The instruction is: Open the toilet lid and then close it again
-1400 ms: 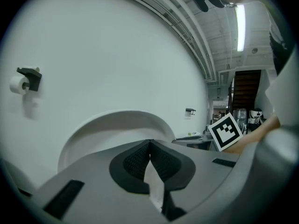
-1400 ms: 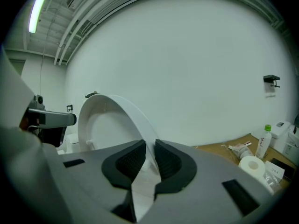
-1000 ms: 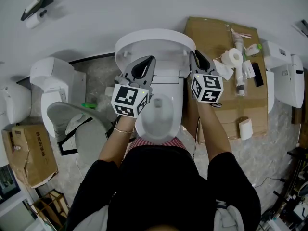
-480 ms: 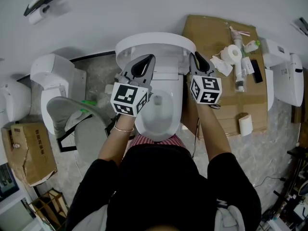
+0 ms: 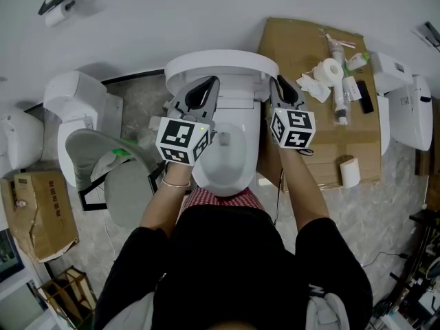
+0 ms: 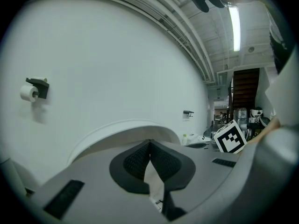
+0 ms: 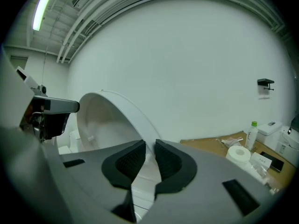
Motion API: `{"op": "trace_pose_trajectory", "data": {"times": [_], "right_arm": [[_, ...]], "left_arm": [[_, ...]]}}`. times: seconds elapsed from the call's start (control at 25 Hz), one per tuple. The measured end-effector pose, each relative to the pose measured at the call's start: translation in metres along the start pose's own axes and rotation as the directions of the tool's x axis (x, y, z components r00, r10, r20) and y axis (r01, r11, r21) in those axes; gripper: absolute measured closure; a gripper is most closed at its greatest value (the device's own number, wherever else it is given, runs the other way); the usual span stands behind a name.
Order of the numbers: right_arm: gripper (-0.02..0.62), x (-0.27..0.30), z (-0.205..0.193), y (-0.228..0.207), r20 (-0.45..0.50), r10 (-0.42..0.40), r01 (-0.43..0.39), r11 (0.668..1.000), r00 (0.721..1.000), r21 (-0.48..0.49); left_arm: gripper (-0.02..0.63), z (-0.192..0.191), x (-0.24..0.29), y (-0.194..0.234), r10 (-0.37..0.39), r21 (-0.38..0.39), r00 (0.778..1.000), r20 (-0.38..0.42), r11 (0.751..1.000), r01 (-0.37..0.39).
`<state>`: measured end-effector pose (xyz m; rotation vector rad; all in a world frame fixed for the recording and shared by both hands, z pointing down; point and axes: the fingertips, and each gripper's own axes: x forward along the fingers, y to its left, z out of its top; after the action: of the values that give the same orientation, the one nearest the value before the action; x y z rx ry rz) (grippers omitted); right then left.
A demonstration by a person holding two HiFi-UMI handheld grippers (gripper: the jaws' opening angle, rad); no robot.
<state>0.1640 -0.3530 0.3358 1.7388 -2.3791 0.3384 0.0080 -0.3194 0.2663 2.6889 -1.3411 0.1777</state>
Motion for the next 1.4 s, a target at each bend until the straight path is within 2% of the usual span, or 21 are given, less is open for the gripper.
{"op": "trace_pose_trajectory", "data": {"times": [0.76,1.04,1.4], "right_arm": [[0.523,-0.037,-0.024,0.012,-0.02,0.019,-0.019,1.0,1.0,-0.007],[0.523,-0.045,-0.03,0.017,-0.015,0.059,-0.059,0.998,0.998,-0.002],[0.523,-0.057,-0.038,0.023,-0.027,0.082,-0.082,0.996,0.996,-0.022]], "left_arm": [[0.603,-0.013,-0.04,-0.017,0.042,-0.033,0.999,0.012,0.999,-0.041],[0.603,-0.019,-0.046,-0.022,0.072,-0.048,0.997,0.012,0.996,-0.072],[0.603,-0.021,-0.053,-0.028,0.074,-0.048,0.997,0.012,0.996,-0.073]]}}
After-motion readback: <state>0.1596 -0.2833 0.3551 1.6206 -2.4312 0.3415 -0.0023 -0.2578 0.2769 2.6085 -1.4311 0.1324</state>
